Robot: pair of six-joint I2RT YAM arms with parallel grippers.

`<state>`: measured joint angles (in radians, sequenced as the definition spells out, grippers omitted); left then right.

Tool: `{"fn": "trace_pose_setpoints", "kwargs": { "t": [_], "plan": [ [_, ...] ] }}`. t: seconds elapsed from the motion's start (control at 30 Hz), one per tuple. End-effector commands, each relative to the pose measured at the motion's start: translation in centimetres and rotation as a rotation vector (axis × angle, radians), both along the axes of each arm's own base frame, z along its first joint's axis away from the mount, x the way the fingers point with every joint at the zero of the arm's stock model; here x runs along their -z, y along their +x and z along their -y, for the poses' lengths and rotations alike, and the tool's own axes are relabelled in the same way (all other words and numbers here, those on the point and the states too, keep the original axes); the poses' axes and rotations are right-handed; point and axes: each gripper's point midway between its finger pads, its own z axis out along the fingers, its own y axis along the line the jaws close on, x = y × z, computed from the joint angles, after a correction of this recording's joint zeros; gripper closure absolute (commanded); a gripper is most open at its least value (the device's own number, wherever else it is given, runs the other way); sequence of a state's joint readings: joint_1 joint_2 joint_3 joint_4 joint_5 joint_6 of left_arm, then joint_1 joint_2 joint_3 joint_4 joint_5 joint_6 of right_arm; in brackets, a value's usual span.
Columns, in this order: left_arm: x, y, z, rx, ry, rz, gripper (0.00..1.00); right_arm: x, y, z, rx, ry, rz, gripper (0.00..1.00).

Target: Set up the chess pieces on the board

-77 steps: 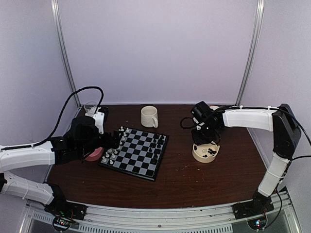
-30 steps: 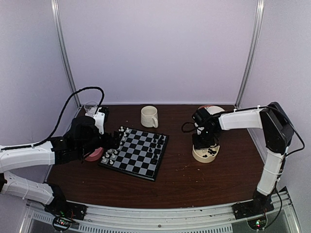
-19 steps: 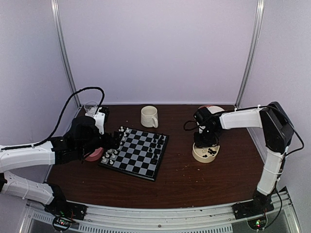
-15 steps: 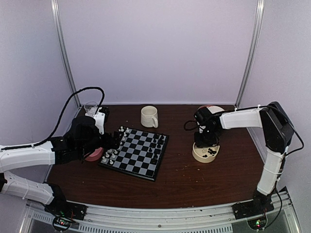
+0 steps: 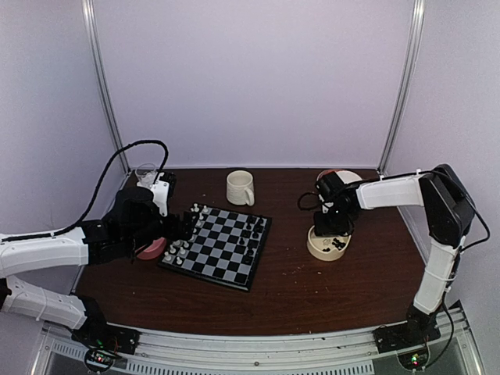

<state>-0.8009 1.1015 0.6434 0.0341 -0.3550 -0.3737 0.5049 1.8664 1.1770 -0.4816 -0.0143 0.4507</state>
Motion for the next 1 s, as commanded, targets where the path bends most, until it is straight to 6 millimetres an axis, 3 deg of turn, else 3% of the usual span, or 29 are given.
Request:
{"fn": "trace_pose_setpoints", "kwargs": {
  "t": [0.0, 0.33, 0.5, 0.77, 0.97],
  "plan": [
    [-1.8, 0.4, 0.5, 0.012, -0.033, 0.034, 0.03, 0.6, -0.3, -0.8, -0.026, 0.080, 0.004, 0.55],
    [-1.7, 0.4, 0.7, 0.019, -0.034, 0.029, 0.03, -0.8, 0.2, -0.3, -0.032, 0.069, 0.073, 0.77],
    [-1.9, 0.3, 0.6, 0.018, -0.035, 0.033, 0.03, -1.4, -0.2, 0.1, -0.030, 0.061, 0.084, 0.83],
    [-1.9, 0.3, 0.5, 0.017, -0.033, 0.036, 0.03, -2.2, -1.7, 0.2, -0.047, 0.071, 0.082, 0.82],
    [-1.9, 0.4, 0.5, 0.015, -0.029, 0.037, 0.03, -2.8, -2.1, 2.2, 0.007, -0.016, 0.090, 0.77]
  ]
}}
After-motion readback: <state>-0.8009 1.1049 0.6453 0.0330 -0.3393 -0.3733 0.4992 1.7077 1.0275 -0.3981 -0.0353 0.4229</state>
